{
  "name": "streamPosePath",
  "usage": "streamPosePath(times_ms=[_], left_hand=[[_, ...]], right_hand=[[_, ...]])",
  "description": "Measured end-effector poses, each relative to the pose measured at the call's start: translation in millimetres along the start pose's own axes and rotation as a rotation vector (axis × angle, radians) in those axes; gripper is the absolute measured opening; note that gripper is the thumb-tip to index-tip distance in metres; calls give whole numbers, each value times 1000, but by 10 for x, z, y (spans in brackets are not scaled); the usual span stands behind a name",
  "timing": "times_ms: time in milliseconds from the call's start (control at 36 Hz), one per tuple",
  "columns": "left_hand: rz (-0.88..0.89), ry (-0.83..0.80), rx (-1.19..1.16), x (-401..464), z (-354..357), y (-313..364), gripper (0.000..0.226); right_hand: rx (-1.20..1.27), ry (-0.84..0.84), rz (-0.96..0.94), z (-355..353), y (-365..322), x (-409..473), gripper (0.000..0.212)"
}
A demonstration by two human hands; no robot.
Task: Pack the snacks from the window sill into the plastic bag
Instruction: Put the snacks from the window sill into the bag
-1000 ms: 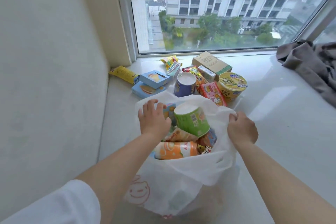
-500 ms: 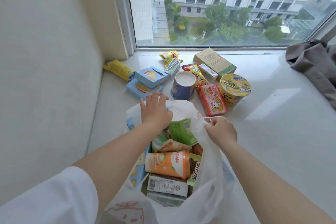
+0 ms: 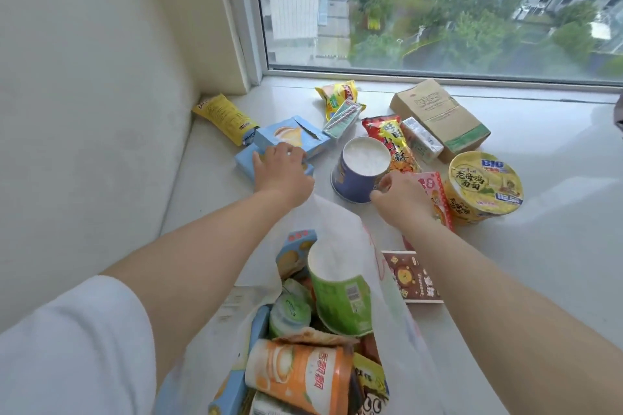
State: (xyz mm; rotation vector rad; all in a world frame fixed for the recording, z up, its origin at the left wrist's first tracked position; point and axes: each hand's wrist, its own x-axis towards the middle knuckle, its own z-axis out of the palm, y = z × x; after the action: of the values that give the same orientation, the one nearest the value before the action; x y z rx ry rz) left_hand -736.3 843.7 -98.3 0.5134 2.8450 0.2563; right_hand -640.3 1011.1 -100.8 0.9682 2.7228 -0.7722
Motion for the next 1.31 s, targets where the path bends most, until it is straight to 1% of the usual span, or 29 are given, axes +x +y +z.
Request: streamPosePath(times_ms=[83, 250, 333, 472, 528, 583, 639, 722, 833, 917, 1028, 1083, 1139, 1194, 1306], left_hand=[[-39, -44, 3, 285, 51, -53, 46], [-65, -91, 114, 826, 227, -217, 50], [-88, -78, 142, 1077, 340, -305, 53], [-118, -26, 149, 1388, 465, -424, 58], [-141, -26, 143, 1512, 501, -488, 59], [-158, -41, 144, 1604, 533, -547, 65], [-183, -61, 100, 1689, 553, -584, 76], [-224, -146, 0, 1769, 566, -618, 89], [-262, -244, -17, 1762, 566, -649, 101], [-244, -265, -13, 1709, 595, -633, 105], [-216, -314, -109, 1593, 667, -535, 99], [-241, -338, -193, 1513, 722, -476, 86], [-324, -349, -384, 1453, 787, -453, 67], [-365, -312, -524, 1390, 807, -433, 55], [-312, -201, -510, 1248, 651, -320, 50]], right_hand=[[-56, 0, -23, 72, -71, 279, 34], [-214, 38, -85, 223, -186, 738, 58], [-291, 37, -95, 299, -228, 937, 69], [-304, -34, -53, 439, -245, 1202, 88], [-280, -71, -32, 528, -223, 1274, 96], [-278, -88, -24, 629, -185, 1288, 102], [-313, -32, -43, 721, -140, 1281, 100], [-325, 54, -72, 798, -98, 1262, 91], [-323, 66, -65, 823, -104, 1277, 88], [-321, 60, -61, 809, -104, 1277, 88], [-254, 57, -33, 795, -133, 1259, 90], [-217, 70, -15, 784, -137, 1231, 90], [-191, 82, -1, 764, -125, 1193, 90], [-188, 73, -3, 741, -112, 1145, 90], [-146, 80, -8, 688, -143, 1016, 88]])
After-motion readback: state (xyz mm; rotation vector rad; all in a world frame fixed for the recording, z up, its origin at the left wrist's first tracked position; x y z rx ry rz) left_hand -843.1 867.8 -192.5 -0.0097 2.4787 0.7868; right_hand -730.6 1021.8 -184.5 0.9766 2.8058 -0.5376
